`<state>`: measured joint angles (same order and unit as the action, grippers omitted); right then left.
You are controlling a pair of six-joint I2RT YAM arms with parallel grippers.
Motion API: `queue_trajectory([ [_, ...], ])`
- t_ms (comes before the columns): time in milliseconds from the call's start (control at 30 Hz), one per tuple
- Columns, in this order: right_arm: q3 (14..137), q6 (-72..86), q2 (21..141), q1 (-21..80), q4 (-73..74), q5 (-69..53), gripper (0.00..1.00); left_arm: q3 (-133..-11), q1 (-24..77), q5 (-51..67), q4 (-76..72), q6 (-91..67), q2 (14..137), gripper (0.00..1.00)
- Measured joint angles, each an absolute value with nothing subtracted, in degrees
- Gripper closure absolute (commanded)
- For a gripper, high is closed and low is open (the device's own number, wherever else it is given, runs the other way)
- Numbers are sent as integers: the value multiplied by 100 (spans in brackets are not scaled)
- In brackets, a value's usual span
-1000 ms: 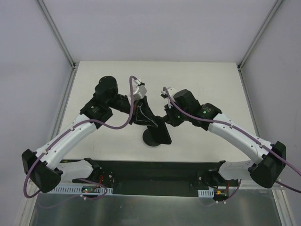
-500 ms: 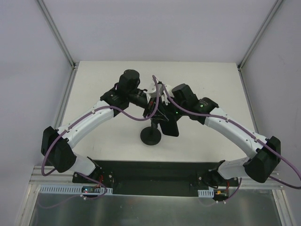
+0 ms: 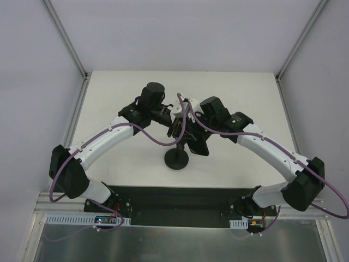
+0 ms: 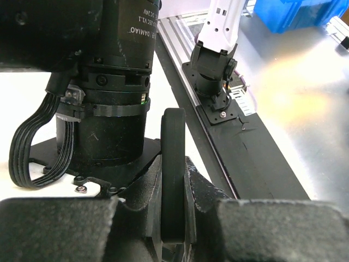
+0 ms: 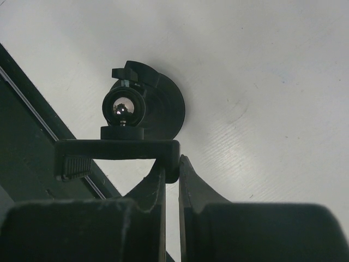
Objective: Place the phone on the phone stand
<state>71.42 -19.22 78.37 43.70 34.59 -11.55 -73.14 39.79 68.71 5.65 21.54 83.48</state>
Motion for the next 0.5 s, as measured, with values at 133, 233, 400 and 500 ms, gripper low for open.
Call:
queue_trajectory([
  [133, 7142, -1994, 7837, 4346, 3457, -1216, 100, -7347, 3979, 6825, 709, 2349, 8357, 100],
  [233, 7140, -2032, 7837, 4318, 3457, -1291, 100, -7376, 3979, 6777, 864, 2517, 8368, 100],
  [400, 7129, -2134, 7837, 4263, 3470, -1420, 100, -7378, 3981, 6731, 1052, 2777, 8368, 100],
  [500, 7098, -2180, 7837, 4217, 3474, -1518, 100, -7378, 3983, 6696, 1153, 2867, 8357, 100],
])
